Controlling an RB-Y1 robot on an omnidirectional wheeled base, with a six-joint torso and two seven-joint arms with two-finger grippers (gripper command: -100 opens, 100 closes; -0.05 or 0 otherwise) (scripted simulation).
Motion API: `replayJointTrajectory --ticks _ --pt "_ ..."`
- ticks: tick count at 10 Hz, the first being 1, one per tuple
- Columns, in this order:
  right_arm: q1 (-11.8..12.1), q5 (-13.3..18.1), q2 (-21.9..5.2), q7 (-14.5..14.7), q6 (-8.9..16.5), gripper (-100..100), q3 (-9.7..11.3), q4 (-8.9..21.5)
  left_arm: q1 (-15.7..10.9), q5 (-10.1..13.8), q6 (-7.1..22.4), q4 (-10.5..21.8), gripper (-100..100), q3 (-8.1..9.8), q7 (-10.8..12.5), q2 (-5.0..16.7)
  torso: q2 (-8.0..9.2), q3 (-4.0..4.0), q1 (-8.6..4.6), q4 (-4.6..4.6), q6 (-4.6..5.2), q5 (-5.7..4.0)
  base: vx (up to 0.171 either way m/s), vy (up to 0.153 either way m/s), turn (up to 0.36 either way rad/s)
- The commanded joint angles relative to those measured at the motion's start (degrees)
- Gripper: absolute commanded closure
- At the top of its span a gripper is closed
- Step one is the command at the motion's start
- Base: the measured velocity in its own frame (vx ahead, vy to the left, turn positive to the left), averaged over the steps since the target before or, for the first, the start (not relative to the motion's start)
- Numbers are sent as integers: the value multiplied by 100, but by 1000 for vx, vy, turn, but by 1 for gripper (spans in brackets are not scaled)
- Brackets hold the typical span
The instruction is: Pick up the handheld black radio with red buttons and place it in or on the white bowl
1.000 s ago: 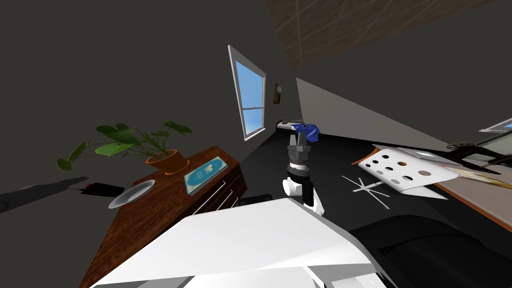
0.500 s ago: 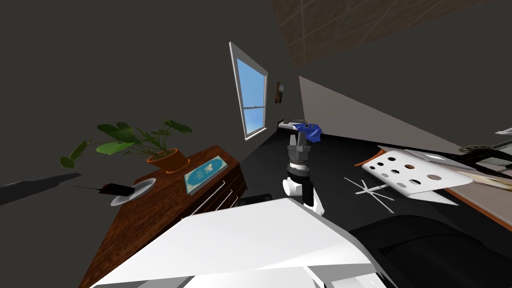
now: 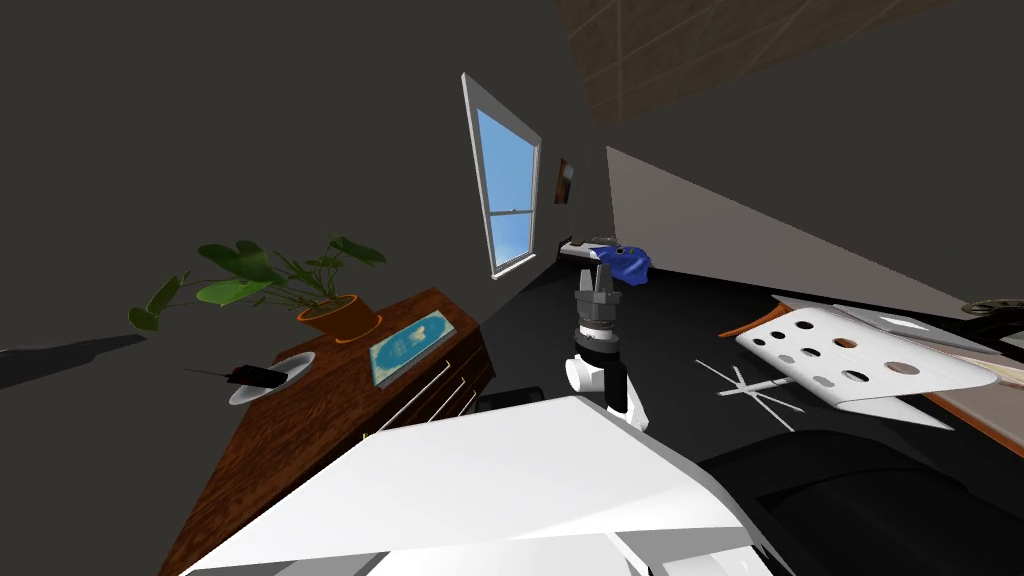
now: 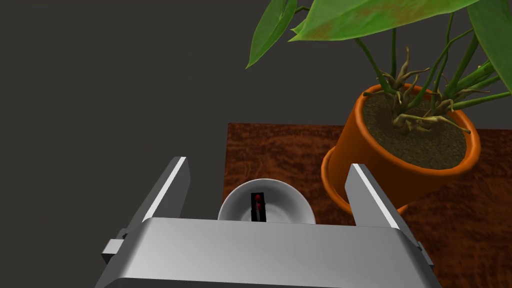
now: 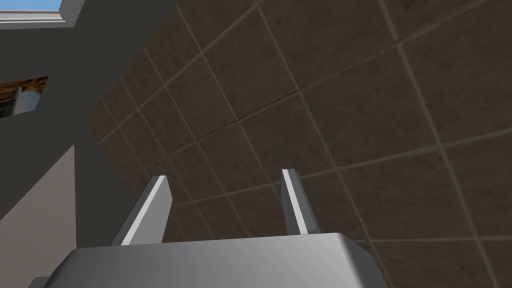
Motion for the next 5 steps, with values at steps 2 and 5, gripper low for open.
replayJointTrajectory --ticks 2,5 --pt "0 0 0 0 0 0 0 0 -3 -2 0 3 0 0 -3 -1 2 1 3 1 0 1 0 0 0" --pt "0 0 0 0 0 0 0 0 -2 -2 0 3 0 0 -3 -1 4 2 5 1 0 2 0 0 0"
